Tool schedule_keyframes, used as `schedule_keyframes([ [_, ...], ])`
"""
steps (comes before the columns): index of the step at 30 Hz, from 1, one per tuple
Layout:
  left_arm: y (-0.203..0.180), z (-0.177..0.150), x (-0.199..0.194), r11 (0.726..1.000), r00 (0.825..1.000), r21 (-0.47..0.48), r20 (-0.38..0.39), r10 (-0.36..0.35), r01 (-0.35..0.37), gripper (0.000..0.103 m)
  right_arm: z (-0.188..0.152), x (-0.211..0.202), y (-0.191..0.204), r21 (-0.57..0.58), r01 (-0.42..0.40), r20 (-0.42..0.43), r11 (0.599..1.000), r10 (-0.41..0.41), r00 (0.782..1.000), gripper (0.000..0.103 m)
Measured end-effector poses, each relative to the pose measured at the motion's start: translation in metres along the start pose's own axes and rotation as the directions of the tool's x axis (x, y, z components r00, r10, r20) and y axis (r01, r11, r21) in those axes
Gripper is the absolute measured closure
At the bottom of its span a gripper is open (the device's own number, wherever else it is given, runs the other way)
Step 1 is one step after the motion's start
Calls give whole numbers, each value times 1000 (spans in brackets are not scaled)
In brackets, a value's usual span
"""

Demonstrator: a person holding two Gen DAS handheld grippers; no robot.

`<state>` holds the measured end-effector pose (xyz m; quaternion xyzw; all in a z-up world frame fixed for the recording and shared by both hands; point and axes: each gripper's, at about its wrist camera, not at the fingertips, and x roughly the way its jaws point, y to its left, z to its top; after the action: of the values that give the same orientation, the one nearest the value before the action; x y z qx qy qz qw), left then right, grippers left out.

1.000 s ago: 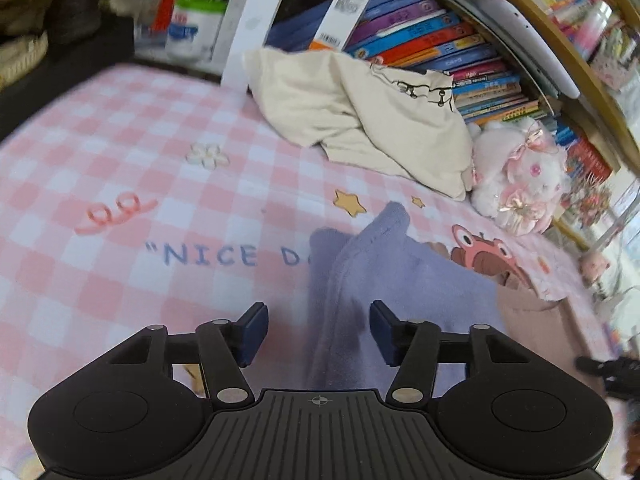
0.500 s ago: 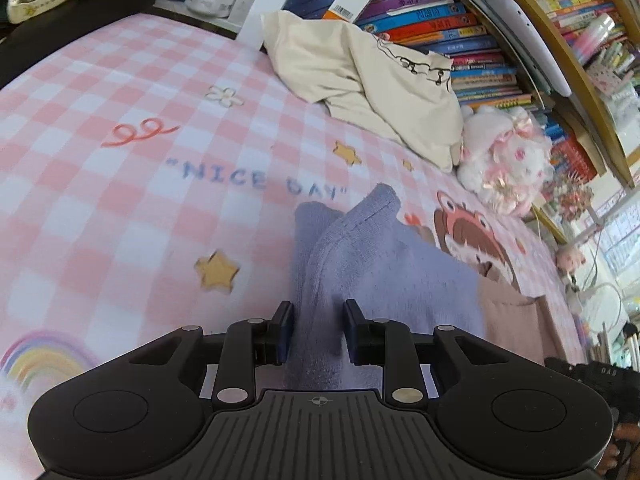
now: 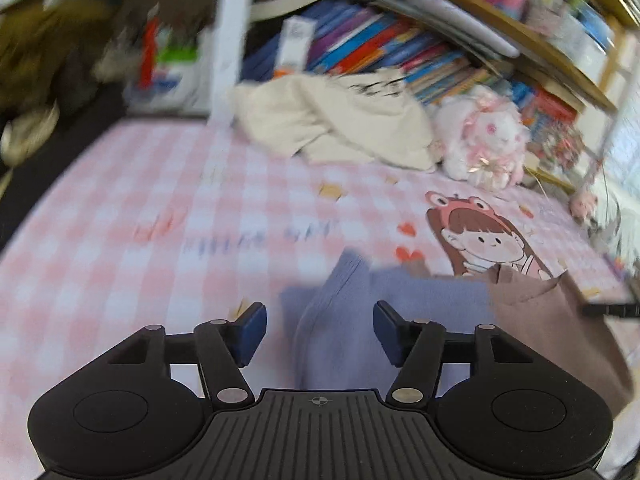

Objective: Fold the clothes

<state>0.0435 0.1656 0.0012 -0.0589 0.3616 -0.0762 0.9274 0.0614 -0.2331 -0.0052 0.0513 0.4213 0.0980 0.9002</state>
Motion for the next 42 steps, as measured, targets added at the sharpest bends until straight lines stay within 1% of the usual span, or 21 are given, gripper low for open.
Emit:
schedule_keyframes([
  [2,-10,6,11,998,1000,55,-1,5,-5,49,6,9,6,-42,-1,3,999,1,1000,59],
  [3,-7,6,12,1000,1000,18,3,-7,6,61,9,13,8,-63,-2,5,998,2,1000,83],
  [4,-4,7,14,1000,1000,-18,8,-18,18,90,12,18,11,-84,-2,7,996,3,1000,97],
  [5,-1,8,15,998,999,-54,13,-29,30,96,16,22,14,-105,-3,9,994,4,1000,97],
  [8,10,8,17,984,998,-168,32,-58,63,96,15,8,-8,114,-86,84,990,77,993,97],
  [9,14,6,18,978,998,-199,30,-57,62,96,13,10,-10,130,-83,77,988,74,994,97],
  [12,11,-2,40,988,999,-152,-49,-24,16,96,10,29,-7,106,-43,23,993,41,999,97],
  [17,7,-5,45,992,998,-130,-56,-4,-3,89,8,34,-7,108,-39,26,993,37,999,96],
  [18,8,-5,43,991,998,-135,-59,-5,-3,89,8,31,-8,108,-38,23,993,36,999,94],
  [19,9,-4,39,989,998,-145,-60,-4,-5,88,7,28,-9,108,-37,20,993,35,999,84],
  [20,10,-4,32,988,999,-153,-55,1,-10,79,7,23,-9,111,-25,16,993,23,1000,75],
  [21,10,-4,25,987,999,-162,-50,7,-15,71,5,16,-11,112,-12,7,994,11,1000,54],
  [22,11,-3,18,985,999,-171,-45,12,-19,48,2,9,-13,115,-23,3,993,22,1000,48],
  [23,13,-6,11,983,999,-183,-43,14,-22,31,-2,2,-15,121,-38,3,992,38,999,48],
  [24,15,-10,4,979,999,-200,-44,14,-22,30,-8,-3,-17,129,-45,-7,991,46,999,48],
  [29,27,-34,-21,954,997,-298,-73,4,-26,33,-37,-19,-25,184,-65,-66,981,78,995,50],
  [31,30,-43,-17,941,994,-336,-113,5,-43,37,-44,-20,-26,214,-88,-71,973,105,992,61],
  [32,30,-46,-14,937,992,-348,-125,-3,-41,48,-45,-20,-26,229,-101,-66,968,119,991,66],
  [33,29,-46,-11,935,992,-352,-127,-19,-27,52,-47,-20,-26,243,-114,-61,963,132,989,76],
  [35,26,-47,-4,932,990,-362,-132,-51,0,71,-46,-18,-25,249,-125,-58,960,144,988,78],
  [42,16,-29,24,947,994,-320,-99,-45,11,71,-25,-2,-25,189,-100,-51,977,112,992,79],
])
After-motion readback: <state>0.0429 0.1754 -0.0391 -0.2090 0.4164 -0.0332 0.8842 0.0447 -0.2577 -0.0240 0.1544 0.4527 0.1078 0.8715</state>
